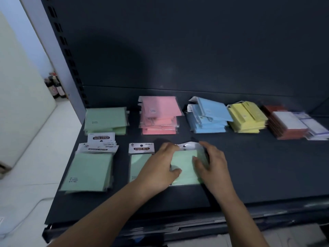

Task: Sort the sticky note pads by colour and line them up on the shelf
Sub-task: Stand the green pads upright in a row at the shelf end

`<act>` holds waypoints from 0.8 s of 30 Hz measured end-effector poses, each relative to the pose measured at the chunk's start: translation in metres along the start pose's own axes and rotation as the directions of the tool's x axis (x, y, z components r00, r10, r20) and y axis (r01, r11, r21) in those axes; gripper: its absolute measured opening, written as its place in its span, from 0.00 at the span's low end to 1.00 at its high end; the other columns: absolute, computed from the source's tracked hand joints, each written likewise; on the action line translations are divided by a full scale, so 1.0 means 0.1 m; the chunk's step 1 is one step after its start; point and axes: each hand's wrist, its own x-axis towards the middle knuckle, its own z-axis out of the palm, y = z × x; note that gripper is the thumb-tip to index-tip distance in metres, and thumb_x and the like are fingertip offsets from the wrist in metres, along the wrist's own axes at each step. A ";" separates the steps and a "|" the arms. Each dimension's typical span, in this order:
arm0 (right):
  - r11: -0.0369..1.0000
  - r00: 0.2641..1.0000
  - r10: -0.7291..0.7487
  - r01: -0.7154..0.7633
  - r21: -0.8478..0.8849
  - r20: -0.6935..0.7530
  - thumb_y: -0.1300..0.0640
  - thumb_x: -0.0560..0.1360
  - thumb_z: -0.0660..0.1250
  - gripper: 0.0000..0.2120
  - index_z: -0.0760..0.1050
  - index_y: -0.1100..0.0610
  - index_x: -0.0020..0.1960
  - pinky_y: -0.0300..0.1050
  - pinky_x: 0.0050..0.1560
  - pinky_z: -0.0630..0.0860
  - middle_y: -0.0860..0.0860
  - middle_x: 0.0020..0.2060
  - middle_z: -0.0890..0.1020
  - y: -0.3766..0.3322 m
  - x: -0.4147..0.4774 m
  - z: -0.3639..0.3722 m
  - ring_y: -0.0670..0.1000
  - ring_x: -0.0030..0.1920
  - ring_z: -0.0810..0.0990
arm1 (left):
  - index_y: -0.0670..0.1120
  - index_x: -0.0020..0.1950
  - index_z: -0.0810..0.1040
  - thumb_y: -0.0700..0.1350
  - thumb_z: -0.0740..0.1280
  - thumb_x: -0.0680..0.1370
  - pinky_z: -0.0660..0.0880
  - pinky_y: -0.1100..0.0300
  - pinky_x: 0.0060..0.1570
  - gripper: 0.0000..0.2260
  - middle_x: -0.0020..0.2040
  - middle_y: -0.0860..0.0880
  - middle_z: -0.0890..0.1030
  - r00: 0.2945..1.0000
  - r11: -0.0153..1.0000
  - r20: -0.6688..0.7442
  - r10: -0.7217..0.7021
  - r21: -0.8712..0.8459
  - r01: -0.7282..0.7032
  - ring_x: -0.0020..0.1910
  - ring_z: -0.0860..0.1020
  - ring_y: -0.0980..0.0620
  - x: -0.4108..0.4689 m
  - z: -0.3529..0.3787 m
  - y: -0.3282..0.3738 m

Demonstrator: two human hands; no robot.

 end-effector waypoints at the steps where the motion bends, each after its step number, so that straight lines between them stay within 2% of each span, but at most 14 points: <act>1: 1.000 1.000 0.010 -0.010 -0.019 0.000 0.62 0.72 0.69 0.22 0.71 0.53 0.65 0.54 0.65 0.67 0.43 0.55 0.72 -0.01 0.01 -0.01 0.50 0.62 0.68 | 0.51 0.67 0.66 0.45 0.69 0.73 0.70 0.59 0.55 0.24 0.64 0.56 0.66 1.000 1.000 -0.003 -0.010 0.015 0.010 0.49 0.76 0.54 0.00 -0.01 0.01; 4: 0.999 1.000 -0.014 0.013 -0.048 -0.014 0.63 0.71 0.69 0.23 0.71 0.55 0.64 0.52 0.65 0.67 0.48 0.59 0.74 -0.09 0.07 0.00 0.51 0.63 0.69 | 0.51 0.66 0.68 0.46 0.71 0.73 0.67 0.67 0.50 0.24 0.63 0.57 0.67 0.996 1.000 -0.092 -0.003 -0.009 0.002 0.47 0.72 0.60 0.00 -0.13 0.00; 5: 0.999 0.999 -0.046 0.045 -0.018 -0.029 0.64 0.71 0.68 0.22 0.71 0.54 0.64 0.46 0.64 0.67 0.48 0.58 0.75 -0.16 0.11 0.02 0.50 0.62 0.70 | 0.51 0.65 0.69 0.46 0.71 0.72 0.65 0.70 0.47 0.23 0.61 0.58 0.69 0.989 0.999 -0.145 -0.001 -0.035 -0.004 0.45 0.71 0.62 0.01 -0.22 0.00; 7: 0.987 0.994 -0.110 0.112 0.116 -0.024 0.66 0.72 0.67 0.19 0.74 0.48 0.59 0.32 0.56 0.69 0.45 0.53 0.78 -0.37 0.18 0.10 0.43 0.56 0.75 | 0.49 0.61 0.72 0.43 0.71 0.72 0.66 0.73 0.42 0.19 0.55 0.57 0.72 0.951 0.996 -0.307 -0.030 -0.093 0.002 0.44 0.73 0.58 0.01 -0.46 -0.03; 9: 0.950 0.984 -0.155 0.124 0.285 0.089 0.68 0.73 0.65 0.19 0.74 0.44 0.53 0.26 0.49 0.70 0.43 0.47 0.81 -0.62 0.25 0.28 0.39 0.49 0.79 | 0.46 0.59 0.74 0.40 0.71 0.72 0.68 0.67 0.51 0.17 0.57 0.53 0.72 0.856 0.995 -0.510 -0.091 -0.078 0.060 0.53 0.74 0.51 0.00 -0.72 -0.18; 11: 0.908 0.948 -0.174 0.049 0.417 0.267 0.67 0.75 0.64 0.15 0.74 0.48 0.54 0.28 0.51 0.71 0.45 0.49 0.81 -0.86 0.31 0.52 0.41 0.50 0.79 | 0.45 0.64 0.72 0.44 0.70 0.72 0.63 0.55 0.63 0.20 0.68 0.47 0.68 0.757 0.958 -0.616 -0.220 0.008 0.285 0.65 0.66 0.45 -0.04 -0.98 -0.41; 13: 0.913 0.892 -0.190 0.007 0.407 0.411 0.63 0.76 0.64 0.15 0.73 0.54 0.62 0.28 0.56 0.69 0.42 0.54 0.78 -1.06 0.38 0.78 0.41 0.55 0.77 | 0.46 0.70 0.65 0.51 0.67 0.74 0.57 0.50 0.67 0.27 0.74 0.45 0.60 0.721 0.841 -0.560 -0.408 0.077 0.536 0.72 0.57 0.44 -0.10 -1.17 -0.65; 15: 0.937 0.862 -0.217 0.051 0.346 0.459 0.61 0.77 0.64 0.17 0.70 0.56 0.65 0.27 0.58 0.66 0.43 0.58 0.77 -1.20 0.47 1.02 0.42 0.58 0.75 | 0.46 0.73 0.61 0.55 0.64 0.75 0.54 0.49 0.70 0.29 0.75 0.43 0.57 0.710 0.754 -0.471 -0.524 0.132 0.644 0.74 0.52 0.44 -0.16 -1.26 -0.85; 17: 0.949 0.879 -0.208 0.076 0.305 0.428 0.62 0.76 0.63 0.17 0.70 0.57 0.65 0.21 0.52 0.64 0.48 0.58 0.77 -1.32 0.56 1.18 0.45 0.58 0.74 | 0.47 0.71 0.65 0.56 0.62 0.76 0.56 0.50 0.69 0.26 0.74 0.43 0.61 0.735 0.756 -0.411 -0.539 0.149 0.637 0.73 0.54 0.44 -0.20 -1.28 -0.98; 19: 0.952 0.920 -0.170 0.061 0.301 0.353 0.64 0.75 0.63 0.17 0.70 0.57 0.64 0.15 0.44 0.62 0.47 0.54 0.76 -1.38 0.62 1.31 0.44 0.54 0.74 | 0.48 0.67 0.70 0.55 0.61 0.77 0.60 0.52 0.66 0.20 0.69 0.46 0.68 0.774 0.805 -0.389 -0.499 0.122 0.580 0.70 0.59 0.45 -0.22 -1.29 -1.06; 20: 0.952 0.936 -0.143 0.041 0.304 0.320 0.64 0.75 0.63 0.18 0.71 0.58 0.65 0.16 0.44 0.62 0.46 0.53 0.75 -1.40 0.64 1.36 0.45 0.54 0.74 | 0.49 0.66 0.71 0.54 0.61 0.77 0.60 0.53 0.65 0.19 0.68 0.47 0.69 0.788 0.827 -0.395 -0.472 0.112 0.551 0.69 0.60 0.46 -0.23 -1.29 -1.08; 21: 0.952 0.949 -0.109 0.014 0.307 0.294 0.64 0.75 0.64 0.19 0.70 0.58 0.66 0.18 0.48 0.64 0.47 0.54 0.76 -1.40 0.65 1.40 0.46 0.56 0.74 | 0.49 0.66 0.71 0.53 0.61 0.78 0.61 0.54 0.64 0.18 0.68 0.48 0.69 0.799 0.842 -0.410 -0.439 0.122 0.525 0.69 0.61 0.46 -0.23 -1.29 -1.11; 23: 0.945 0.967 -0.017 -0.067 0.320 0.252 0.62 0.75 0.64 0.20 0.70 0.58 0.67 0.31 0.58 0.68 0.49 0.58 0.77 -1.41 0.65 1.46 0.48 0.59 0.75 | 0.48 0.66 0.72 0.54 0.60 0.78 0.61 0.54 0.64 0.18 0.67 0.49 0.70 0.808 0.859 -0.447 -0.385 0.147 0.491 0.68 0.62 0.47 -0.25 -1.29 -1.13; 24: 0.930 0.973 0.022 -0.105 0.351 0.231 0.62 0.75 0.65 0.19 0.71 0.57 0.65 0.34 0.58 0.70 0.49 0.56 0.78 -1.41 0.64 1.48 0.46 0.57 0.77 | 0.48 0.65 0.72 0.54 0.58 0.79 0.62 0.54 0.63 0.18 0.67 0.49 0.71 0.806 0.868 -0.464 -0.367 0.141 0.476 0.67 0.63 0.47 -0.25 -1.29 -1.14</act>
